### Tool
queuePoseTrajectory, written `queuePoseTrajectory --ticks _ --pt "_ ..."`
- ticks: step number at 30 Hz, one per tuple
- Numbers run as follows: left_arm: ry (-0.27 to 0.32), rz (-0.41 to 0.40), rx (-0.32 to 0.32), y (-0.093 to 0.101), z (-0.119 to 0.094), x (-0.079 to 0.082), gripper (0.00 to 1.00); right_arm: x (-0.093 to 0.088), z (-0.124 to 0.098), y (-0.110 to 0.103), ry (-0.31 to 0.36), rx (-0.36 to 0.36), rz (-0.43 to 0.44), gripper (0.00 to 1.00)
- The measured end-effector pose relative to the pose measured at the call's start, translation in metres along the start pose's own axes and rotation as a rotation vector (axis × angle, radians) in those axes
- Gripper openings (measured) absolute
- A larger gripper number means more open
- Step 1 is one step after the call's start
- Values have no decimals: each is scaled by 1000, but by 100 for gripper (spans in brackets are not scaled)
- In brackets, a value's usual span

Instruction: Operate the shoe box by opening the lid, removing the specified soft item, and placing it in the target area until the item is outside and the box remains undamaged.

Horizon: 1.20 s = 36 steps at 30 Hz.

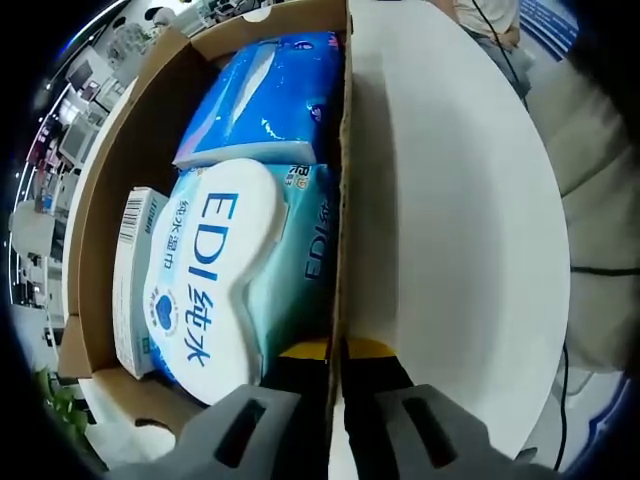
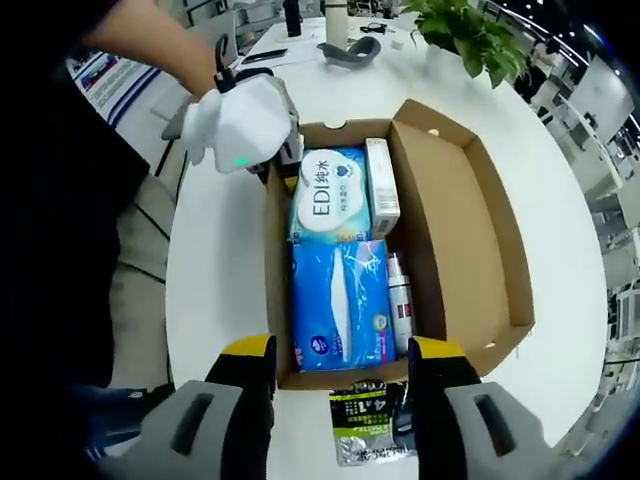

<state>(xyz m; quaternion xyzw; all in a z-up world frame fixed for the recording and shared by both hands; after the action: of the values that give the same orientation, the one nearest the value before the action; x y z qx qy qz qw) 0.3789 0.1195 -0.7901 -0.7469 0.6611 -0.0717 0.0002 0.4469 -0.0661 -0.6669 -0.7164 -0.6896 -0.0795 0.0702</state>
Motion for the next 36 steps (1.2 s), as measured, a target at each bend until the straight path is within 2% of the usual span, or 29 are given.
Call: queuePoseTrajectory --ticks 7,10,13,14,19,23,26,30,33,36 --pt "0 -4 3 0 0 0 1 1 9 1 -21 6 -12 54" --pt "1 -4 2 -1 0 0 1 3 23 4 -19 0 -5 56" --pt "2 -2 4 -1 0 0 1 0 38 3 -36 33 66 61" --pt "2 -1 5 0 -1 1 1 -3 43 3 -64 41 91 62" --pt "0 -11 -2 -1 0 1 1 -3 56 6 -74 43 101 62" --pt "1 -15 1 -1 0 1 1 0 65 6 -75 39 110 68" --pt "1 -14 -1 0 -1 1 1 0 73 4 -94 51 148 74" --pt "1 -15 -3 -1 0 1 1 0 83 4 -113 59 187 75" --pt "2 -14 -2 -1 0 0 1 1 89 3 -118 55 186 75" --pt "3 -15 -1 0 0 1 1 0 95 2 -136 44 149 74"
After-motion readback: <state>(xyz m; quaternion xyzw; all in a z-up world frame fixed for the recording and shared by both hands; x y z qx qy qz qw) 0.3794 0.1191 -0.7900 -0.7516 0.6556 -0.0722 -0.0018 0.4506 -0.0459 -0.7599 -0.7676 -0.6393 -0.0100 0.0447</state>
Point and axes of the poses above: the point that each gripper's makers call its tool centre point, and the gripper's own axes: z roughly forward along the fingers, y roughly to its right, x roughly out of its top, the point moved 3 cm from there along -z, roughly backward along the fingers, and after that the axes turned 5 degrees about -y, right-handed, at the moved point
